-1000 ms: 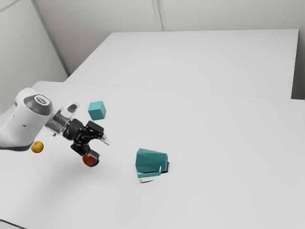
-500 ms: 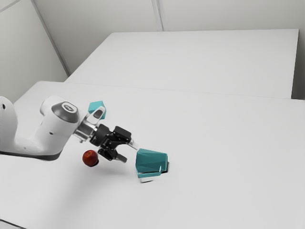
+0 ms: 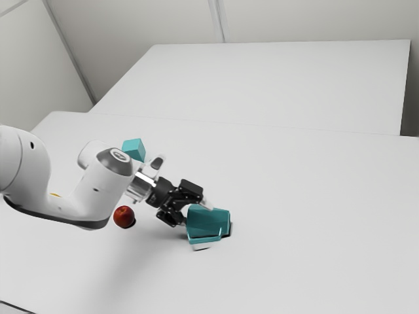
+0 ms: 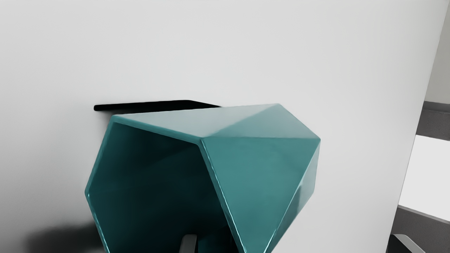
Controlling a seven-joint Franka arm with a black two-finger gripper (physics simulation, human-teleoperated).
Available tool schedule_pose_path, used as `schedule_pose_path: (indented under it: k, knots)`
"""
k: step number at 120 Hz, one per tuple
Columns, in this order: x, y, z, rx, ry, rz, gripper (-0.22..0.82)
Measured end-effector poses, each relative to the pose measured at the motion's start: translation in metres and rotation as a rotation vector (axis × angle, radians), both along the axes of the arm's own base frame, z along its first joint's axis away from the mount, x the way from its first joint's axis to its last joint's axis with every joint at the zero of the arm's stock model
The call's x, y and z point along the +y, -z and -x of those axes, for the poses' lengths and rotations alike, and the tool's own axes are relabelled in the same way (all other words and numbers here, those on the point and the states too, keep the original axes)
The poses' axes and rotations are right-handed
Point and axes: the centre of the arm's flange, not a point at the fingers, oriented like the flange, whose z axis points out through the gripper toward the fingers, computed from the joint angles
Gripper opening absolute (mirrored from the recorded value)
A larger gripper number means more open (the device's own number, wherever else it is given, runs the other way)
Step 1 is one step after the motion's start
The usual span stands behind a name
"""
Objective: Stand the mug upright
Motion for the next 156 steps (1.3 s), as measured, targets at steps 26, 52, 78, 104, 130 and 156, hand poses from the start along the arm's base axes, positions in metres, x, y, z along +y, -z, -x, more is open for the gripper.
schedule_pose_path:
  k: [26, 52, 78, 104, 130, 156]
  knots:
    - [-0.009, -0.003, -0.005, -0.015, -0.006, -0.007, 0.23]
    - [-0.019, -0.014, -0.013, -0.039, 0.000, -0.008, -0.06]
    - [-0.028, -0.031, -0.027, -0.077, 0.011, -0.010, -0.14]
    - [-0.034, -0.045, -0.037, -0.113, 0.034, -0.038, -0.16]
    - [-0.007, -0.102, -0.033, -0.231, 0.254, -0.346, -0.17]
    - [0.004, -0.108, -0.018, -0.239, 0.450, -0.626, -0.17]
